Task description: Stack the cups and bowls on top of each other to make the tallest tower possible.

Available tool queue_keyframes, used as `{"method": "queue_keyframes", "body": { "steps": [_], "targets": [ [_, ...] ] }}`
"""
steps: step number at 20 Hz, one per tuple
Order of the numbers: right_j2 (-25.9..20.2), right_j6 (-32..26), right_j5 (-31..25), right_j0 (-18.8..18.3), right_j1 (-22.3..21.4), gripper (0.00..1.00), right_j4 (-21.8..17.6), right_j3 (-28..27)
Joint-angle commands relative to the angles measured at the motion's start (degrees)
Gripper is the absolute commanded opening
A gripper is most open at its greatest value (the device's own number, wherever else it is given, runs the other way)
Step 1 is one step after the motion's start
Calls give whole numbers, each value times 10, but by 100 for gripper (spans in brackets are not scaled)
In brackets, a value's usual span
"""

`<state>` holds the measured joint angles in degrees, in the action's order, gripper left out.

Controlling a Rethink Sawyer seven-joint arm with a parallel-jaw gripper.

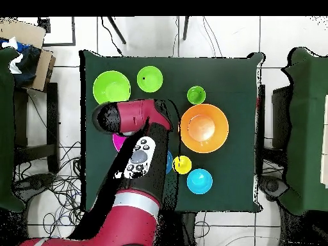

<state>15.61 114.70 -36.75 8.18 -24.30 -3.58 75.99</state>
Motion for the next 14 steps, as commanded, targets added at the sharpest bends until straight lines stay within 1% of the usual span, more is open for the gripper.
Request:
{"method": "queue_keyframes", "body": {
  "steps": [1,10,14],
  "targets": [
    [-26,108,25,0,27,0,20,-34],
    [-13,109,5,18,23,0,33,-40],
    [-8,111,7,26,20,0,39,-30]
  ]
}}
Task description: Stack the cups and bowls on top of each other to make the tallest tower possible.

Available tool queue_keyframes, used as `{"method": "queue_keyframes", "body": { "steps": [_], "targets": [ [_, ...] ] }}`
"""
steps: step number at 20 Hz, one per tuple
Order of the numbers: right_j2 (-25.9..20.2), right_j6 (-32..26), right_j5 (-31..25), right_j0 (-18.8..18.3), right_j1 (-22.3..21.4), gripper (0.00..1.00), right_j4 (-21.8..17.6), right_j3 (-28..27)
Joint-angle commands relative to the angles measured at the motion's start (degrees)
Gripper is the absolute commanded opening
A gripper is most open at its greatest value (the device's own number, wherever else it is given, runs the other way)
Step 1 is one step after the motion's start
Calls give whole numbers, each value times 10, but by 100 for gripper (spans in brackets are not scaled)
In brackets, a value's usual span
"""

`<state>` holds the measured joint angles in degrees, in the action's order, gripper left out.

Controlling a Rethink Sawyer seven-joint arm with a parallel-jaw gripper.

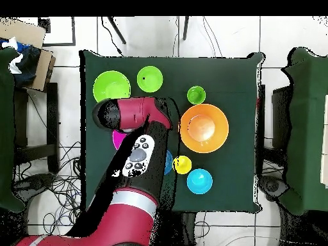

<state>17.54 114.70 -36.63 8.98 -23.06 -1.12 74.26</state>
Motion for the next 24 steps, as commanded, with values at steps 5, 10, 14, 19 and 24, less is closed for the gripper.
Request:
{"method": "queue_keyframes", "body": {
  "steps": [5,10,14,19,24],
  "targets": [
    [-19,114,1,28,-7,0,22,12],
    [-13,109,-3,35,-30,0,29,47],
    [-8,105,2,34,-51,0,30,86],
    [1,77,-43,33,-115,0,29,137],
    [11,55,-87,41,-178,0,24,172]
  ]
}}
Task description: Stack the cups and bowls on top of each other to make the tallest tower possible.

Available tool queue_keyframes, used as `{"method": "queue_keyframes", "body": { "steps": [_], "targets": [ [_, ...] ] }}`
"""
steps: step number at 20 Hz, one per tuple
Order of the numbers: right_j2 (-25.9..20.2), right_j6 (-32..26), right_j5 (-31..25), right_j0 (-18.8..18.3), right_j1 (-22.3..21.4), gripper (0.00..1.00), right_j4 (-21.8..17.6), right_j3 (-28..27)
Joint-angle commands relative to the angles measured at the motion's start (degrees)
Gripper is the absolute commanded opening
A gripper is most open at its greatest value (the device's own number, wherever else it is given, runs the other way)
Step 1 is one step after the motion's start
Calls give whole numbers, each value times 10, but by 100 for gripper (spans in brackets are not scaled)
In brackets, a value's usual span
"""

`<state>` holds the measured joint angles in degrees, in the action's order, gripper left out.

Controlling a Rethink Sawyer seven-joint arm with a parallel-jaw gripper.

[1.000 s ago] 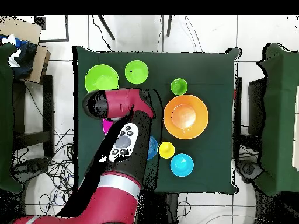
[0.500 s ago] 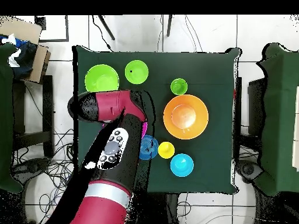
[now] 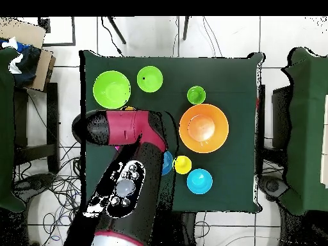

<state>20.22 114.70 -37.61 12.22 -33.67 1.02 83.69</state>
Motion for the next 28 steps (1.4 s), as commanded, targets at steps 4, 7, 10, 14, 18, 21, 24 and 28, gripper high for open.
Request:
{"method": "queue_keyframes", "body": {
  "steps": [4,7,10,14,18,21,24,28],
  "targets": [
    [-18,51,-95,10,-91,0,3,86],
    [-29,60,-89,12,-80,0,6,74],
    [-39,75,-74,18,-74,0,13,78],
    [-40,95,-61,32,-75,0,20,85],
    [-34,106,-48,44,-73,0,25,88],
    [-32,105,-38,48,-74,0,30,95],
    [-29,103,-21,52,-77,0,33,106],
    [-31,92,-9,50,-82,0,36,118]
  ]
}}
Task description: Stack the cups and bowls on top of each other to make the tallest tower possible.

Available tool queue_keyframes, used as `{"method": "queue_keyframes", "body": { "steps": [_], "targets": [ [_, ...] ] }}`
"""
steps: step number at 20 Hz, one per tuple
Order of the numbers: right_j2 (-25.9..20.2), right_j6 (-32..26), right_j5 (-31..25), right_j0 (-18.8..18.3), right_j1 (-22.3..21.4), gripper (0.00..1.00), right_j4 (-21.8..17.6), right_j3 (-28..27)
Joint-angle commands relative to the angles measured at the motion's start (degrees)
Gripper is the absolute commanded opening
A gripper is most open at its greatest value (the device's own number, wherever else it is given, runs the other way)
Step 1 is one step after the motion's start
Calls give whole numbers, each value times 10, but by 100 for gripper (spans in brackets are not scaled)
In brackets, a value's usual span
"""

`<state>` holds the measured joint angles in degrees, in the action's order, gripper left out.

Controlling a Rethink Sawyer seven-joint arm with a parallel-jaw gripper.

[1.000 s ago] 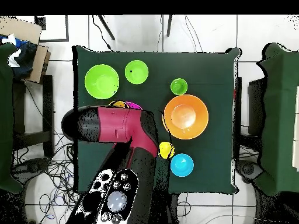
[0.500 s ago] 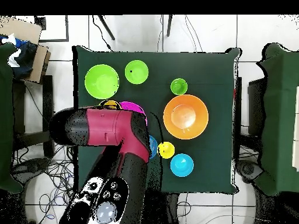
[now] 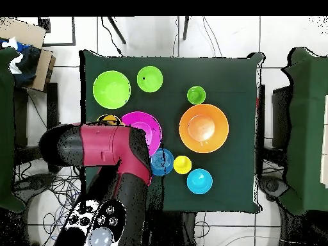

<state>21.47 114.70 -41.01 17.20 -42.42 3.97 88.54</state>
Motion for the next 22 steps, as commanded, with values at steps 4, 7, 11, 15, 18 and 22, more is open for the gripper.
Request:
{"method": "queue_keyframes", "body": {
  "steps": [4,7,11,15,18,22],
  "targets": [
    [-44,83,36,-5,5,0,3,75],
    [-45,72,45,-14,6,0,-2,78],
    [-49,62,57,-25,5,0,-4,83],
    [-60,55,79,-36,9,0,-3,90],
    [-64,49,85,-44,12,0,-4,80],
    [-58,50,87,-50,30,0,-12,45]
  ]
}}
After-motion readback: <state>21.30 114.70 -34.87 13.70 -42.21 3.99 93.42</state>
